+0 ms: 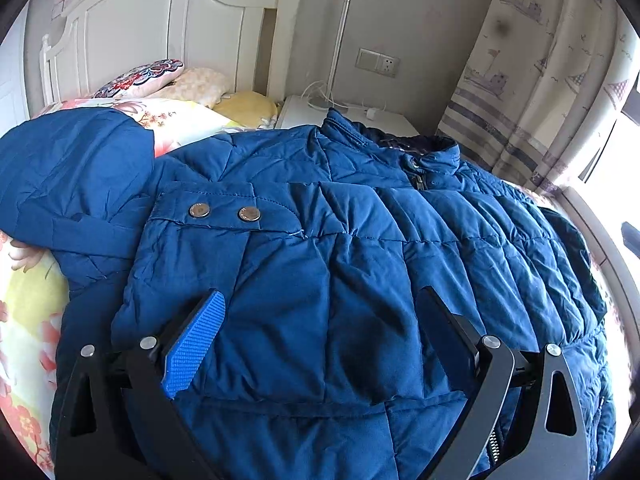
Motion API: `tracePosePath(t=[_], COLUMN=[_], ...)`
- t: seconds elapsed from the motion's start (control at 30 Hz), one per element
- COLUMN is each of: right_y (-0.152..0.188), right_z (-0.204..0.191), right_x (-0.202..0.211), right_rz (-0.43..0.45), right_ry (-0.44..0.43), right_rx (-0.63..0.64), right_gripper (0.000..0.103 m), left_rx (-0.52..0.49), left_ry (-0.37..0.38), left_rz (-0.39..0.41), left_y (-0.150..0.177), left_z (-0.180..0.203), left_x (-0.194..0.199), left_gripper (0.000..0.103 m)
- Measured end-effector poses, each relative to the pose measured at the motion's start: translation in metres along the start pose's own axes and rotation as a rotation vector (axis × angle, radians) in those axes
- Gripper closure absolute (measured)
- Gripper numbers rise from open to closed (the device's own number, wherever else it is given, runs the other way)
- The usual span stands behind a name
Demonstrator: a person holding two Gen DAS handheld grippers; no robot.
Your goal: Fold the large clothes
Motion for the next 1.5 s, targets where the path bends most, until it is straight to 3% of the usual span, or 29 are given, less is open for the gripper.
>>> tracePosePath(t=[0.07, 0.13, 0.2, 0.23, 0.3, 0.47, 0.53, 0.57, 0.67, 0.77, 0.83, 0.9, 0.97, 1.07, 1.17, 1.27, 1.4, 1.47, 1.5], right_y=[-0.009, -0.009, 0.011, 0.013, 0.01, -0.02, -0.033, -0.037, -0.027, -0.028, -0.027, -0.014, 0.005, 0.043, 0.036, 0.021, 0.023, 0.038, 0.051], right_z=[-0.002, 0.015, 0.053, 0.06, 0.062, 0.031, 0.021, 0.024, 0.046, 0.047, 0.032, 0.004, -0.018, -0.035, -0.04, -0.059, -0.1, -0.107, -0.105], right_x=[-0.034, -0.077, -0.11, -0.111, -0.101, -0.086, -0.098, -0.114, -0.155, -0.149, -0.118, -0.088, -0.078, -0.086, -0.083, -0.067, -0.075, -0.093, -0.112], right_rz=[-0.066, -0.178, -0.311, -0.294, -0.281, -0.173, -0.163, -0.19, -0.391, -0.388, -0.314, -0.262, -0.273, -0.392, -0.398, -0.321, -0.27, -0.327, -0.392], right_ry=[-0.033, 0.056, 0.122, 0.082, 0.084, 0.115, 0.062, 0.055, 0.134, 0.124, 0.1, 0.037, 0.008, 0.021, 0.055, 0.034, -0.021, -0.03, 0.008], right_rx=[0.043, 0.042, -0.071, -0.114, -0.136, 0.021, 0.041, 0.042, 0.017, -0.043, -0.074, -0.003, 0.078, 0.21, 0.182, 0.154, 0.238, 0.25, 0.261], right_gripper=[0.062, 0.062, 0.062, 0.062, 0.062, 0.06, 0.049, 0.039, 0.031, 0.03, 0.03, 0.028, 0.02, 0.013, 0.013, 0.013, 0.01, 0.008, 0.008], left_rx=[0.009, 0.011, 0.012, 0.011, 0.005, -0.02, -0.017, -0.012, -0.002, -0.008, -0.017, -0.025, -0.03, -0.029, -0.026, -0.03, -0.027, -0.017, -0.003], left_ry=[0.008, 0.012, 0.015, 0.014, 0.009, -0.02, -0.017, -0.012, -0.001, -0.008, -0.018, -0.028, -0.035, -0.034, -0.033, -0.038, -0.035, -0.016, 0.005], left_rz=[-0.002, -0.005, -0.009, -0.009, -0.016, -0.026, -0.025, -0.024, -0.024, -0.025, -0.031, -0.031, -0.033, -0.028, -0.029, -0.029, -0.028, -0.027, -0.026], left_y=[0.0, 0.0, 0.0, 0.0, 0.0, -0.001, -0.001, -0.001, -0.001, -0.001, -0.001, -0.001, -0.001, 0.0, -0.001, 0.0, -0.001, -0.001, -0.001], left_z=[-0.002, -0.002, -0.003, -0.003, -0.002, 0.003, 0.002, 0.001, 0.0, 0.001, 0.002, 0.004, 0.005, 0.005, 0.004, 0.005, 0.005, 0.003, -0.001], left_x=[0.0, -0.001, -0.002, -0.002, -0.004, -0.006, -0.006, -0.005, -0.005, -0.006, -0.008, -0.008, -0.008, -0.007, -0.007, -0.007, -0.006, -0.005, -0.004], left_gripper=[0.011, 0.011, 0.011, 0.011, 0.011, 0.011, 0.011, 0.011, 0.011, 0.011, 0.011, 0.011, 0.011, 0.011, 0.011, 0.011, 0.011, 0.011, 0.011])
Point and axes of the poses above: each gripper's, at about its wrist camera, not at the fingertips, and x roughly against the way its jaws point, z to its right, y to its underside, the point moved 1 cm from there along -x, roughly the way its jaws point, and after that the axes turned 15 degrees about -y, right-handed, at the moved point
